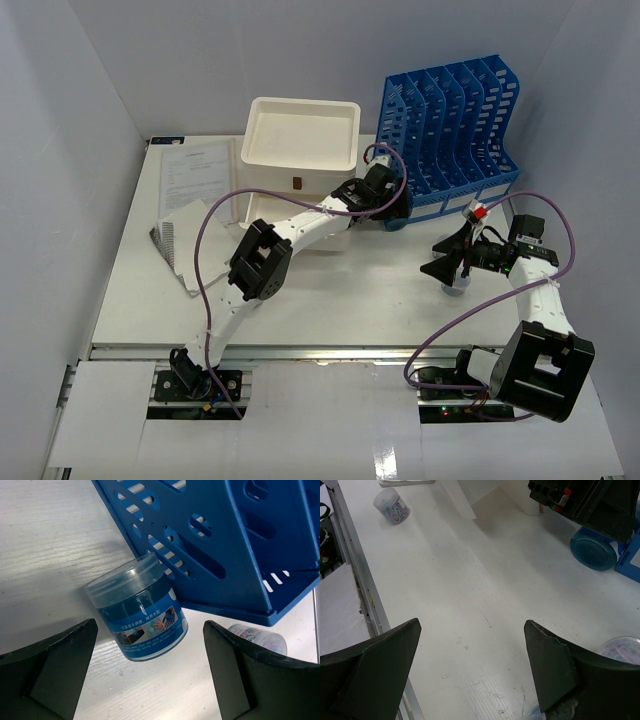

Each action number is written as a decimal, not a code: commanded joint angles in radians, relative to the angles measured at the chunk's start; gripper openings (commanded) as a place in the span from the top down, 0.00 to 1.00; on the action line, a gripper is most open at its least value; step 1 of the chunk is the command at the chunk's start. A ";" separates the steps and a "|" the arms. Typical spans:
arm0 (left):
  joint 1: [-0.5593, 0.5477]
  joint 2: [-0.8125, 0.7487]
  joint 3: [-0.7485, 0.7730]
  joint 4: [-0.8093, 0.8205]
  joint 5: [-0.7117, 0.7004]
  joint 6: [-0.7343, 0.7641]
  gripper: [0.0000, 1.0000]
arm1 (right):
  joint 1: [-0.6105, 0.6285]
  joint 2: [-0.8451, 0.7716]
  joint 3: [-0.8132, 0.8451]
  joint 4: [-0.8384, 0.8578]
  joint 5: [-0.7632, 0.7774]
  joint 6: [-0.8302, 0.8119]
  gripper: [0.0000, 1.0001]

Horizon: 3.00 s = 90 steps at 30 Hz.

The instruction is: Organize the desk

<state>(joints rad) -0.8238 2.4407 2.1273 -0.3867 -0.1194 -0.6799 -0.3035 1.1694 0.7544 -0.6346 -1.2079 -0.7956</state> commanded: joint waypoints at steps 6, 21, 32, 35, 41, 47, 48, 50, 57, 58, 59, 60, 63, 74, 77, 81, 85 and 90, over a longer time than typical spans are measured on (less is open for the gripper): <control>0.015 0.037 0.020 -0.019 -0.073 -0.026 0.02 | -0.003 -0.014 0.011 -0.015 -0.024 -0.019 0.10; 0.015 0.056 0.008 -0.018 -0.075 0.023 0.27 | -0.003 -0.010 0.011 -0.017 -0.024 -0.019 0.10; -0.032 -0.018 -0.051 0.032 -0.050 0.234 0.75 | -0.003 -0.009 0.011 -0.017 -0.020 -0.019 0.10; -0.050 -0.072 -0.090 0.045 -0.046 0.306 0.86 | -0.003 -0.010 0.011 -0.017 -0.019 -0.019 0.10; -0.079 -0.215 -0.213 0.095 -0.024 0.429 0.95 | -0.004 -0.009 0.010 -0.017 -0.017 -0.021 0.10; -0.087 -0.351 -0.302 0.116 0.073 0.489 1.00 | -0.005 -0.008 0.010 -0.016 -0.013 -0.021 0.10; -0.088 -0.370 -0.314 0.118 0.106 0.496 1.00 | -0.005 -0.008 0.010 -0.016 -0.013 -0.021 0.10; -0.089 -0.403 -0.336 0.117 0.168 0.509 1.00 | -0.006 -0.008 0.010 -0.014 -0.012 -0.021 0.10; -0.095 -0.596 -0.474 0.120 0.227 0.543 1.00 | -0.006 -0.003 0.010 -0.016 -0.004 -0.021 0.10; -0.095 -0.633 -0.488 0.120 0.217 0.545 1.00 | -0.006 -0.002 0.010 -0.016 -0.002 -0.021 0.10; -0.094 -0.663 -0.530 0.118 0.206 0.548 1.00 | -0.006 -0.001 0.010 -0.016 -0.001 -0.021 0.10; -0.094 -0.709 -0.558 0.116 0.189 0.547 1.00 | -0.006 -0.001 0.009 -0.015 -0.001 -0.021 0.10; -0.095 -0.827 -0.630 0.101 0.127 0.533 1.00 | -0.006 -0.001 0.008 -0.014 -0.002 -0.021 0.10; 0.061 -1.156 -0.894 0.006 -0.062 0.368 1.00 | -0.006 -0.001 0.008 -0.014 -0.002 -0.021 0.10; 0.168 -1.190 -0.915 -0.020 -0.032 0.356 1.00 | -0.006 -0.001 0.008 -0.014 -0.002 -0.021 0.10; 0.255 -1.178 -0.909 -0.041 -0.009 0.373 1.00 | -0.006 0.001 0.008 -0.014 -0.001 -0.022 0.10; 0.301 -1.129 -0.898 -0.020 0.018 0.385 1.00 | -0.007 0.003 0.008 -0.016 0.001 -0.024 0.10; 0.329 -1.084 -0.899 0.007 0.037 0.388 1.00 | -0.008 0.004 0.007 -0.014 0.004 -0.024 0.10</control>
<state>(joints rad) -0.5128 1.3452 1.2083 -0.4391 -0.1175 -0.2966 -0.3073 1.1698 0.7544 -0.6395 -1.1884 -0.7979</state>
